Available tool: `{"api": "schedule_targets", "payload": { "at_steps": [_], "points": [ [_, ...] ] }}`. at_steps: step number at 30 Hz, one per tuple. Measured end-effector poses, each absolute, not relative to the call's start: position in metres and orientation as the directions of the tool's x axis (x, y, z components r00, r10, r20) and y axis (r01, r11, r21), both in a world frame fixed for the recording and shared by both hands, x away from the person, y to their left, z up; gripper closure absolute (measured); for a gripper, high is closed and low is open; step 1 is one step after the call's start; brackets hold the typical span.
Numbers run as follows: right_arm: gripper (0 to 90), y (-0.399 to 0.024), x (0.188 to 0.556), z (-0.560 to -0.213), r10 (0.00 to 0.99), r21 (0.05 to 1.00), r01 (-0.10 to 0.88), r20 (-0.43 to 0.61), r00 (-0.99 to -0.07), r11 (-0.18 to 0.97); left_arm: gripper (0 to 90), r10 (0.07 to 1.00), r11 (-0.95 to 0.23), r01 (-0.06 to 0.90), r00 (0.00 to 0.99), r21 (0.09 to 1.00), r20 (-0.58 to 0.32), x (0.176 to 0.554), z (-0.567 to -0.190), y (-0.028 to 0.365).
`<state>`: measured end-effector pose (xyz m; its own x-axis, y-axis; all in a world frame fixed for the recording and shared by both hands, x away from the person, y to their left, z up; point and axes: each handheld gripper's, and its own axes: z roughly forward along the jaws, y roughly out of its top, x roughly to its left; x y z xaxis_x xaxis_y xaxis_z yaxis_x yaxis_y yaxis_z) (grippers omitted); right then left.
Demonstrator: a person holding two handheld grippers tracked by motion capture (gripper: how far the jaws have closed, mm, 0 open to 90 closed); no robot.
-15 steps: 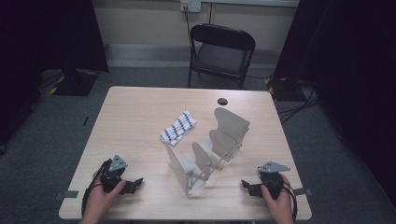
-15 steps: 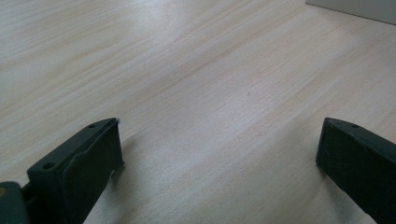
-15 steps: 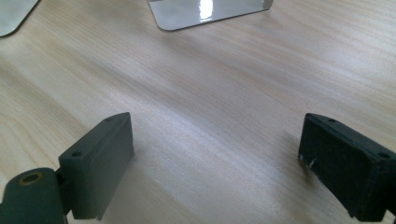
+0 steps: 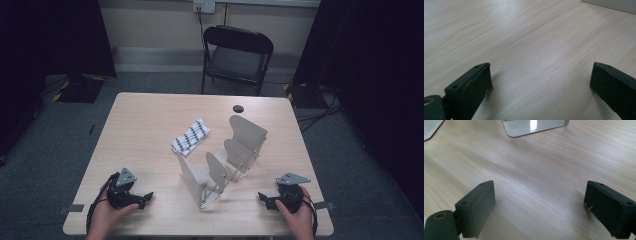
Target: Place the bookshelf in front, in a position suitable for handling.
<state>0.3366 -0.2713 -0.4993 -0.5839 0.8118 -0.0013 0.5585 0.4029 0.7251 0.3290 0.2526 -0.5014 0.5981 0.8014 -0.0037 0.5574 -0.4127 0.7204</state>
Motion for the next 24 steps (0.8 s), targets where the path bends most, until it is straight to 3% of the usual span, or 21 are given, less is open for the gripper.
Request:
{"api": "schedule_targets", "payload": {
  "at_steps": [2, 3, 4, 16, 24],
  "points": [
    [9.3, -0.271, 0.337, -0.499, 0.812, 0.727, 0.556, -0.004, -0.583, 0.403, 5.2, 0.798, -0.42, 0.555, 0.603, 0.718, 0.0, 0.327, -0.5, 0.251],
    [9.3, -0.27, 0.337, -0.499, 0.815, 0.726, 0.559, -0.004, -0.58, 0.401, 14.9, 0.786, -0.422, 0.546, 0.618, 0.724, -0.008, 0.325, -0.497, 0.248],
    [9.3, -0.27, 0.337, -0.499, 0.815, 0.726, 0.559, -0.004, -0.58, 0.401, 19.0, 0.786, -0.422, 0.546, 0.618, 0.724, -0.008, 0.325, -0.497, 0.248],
    [15.5, -0.267, 0.34, -0.495, 0.837, 0.721, 0.586, 0.015, -0.547, 0.37, 21.1, 0.742, -0.435, 0.496, 0.671, 0.752, -0.013, 0.311, -0.476, 0.227],
    [19.9, -0.233, 0.339, -0.472, 0.789, 0.733, 0.527, -0.022, -0.615, 0.431, 21.4, 0.707, -0.47, 0.474, 0.707, 0.744, -0.004, 0.305, -0.475, 0.208]
  ]
}}
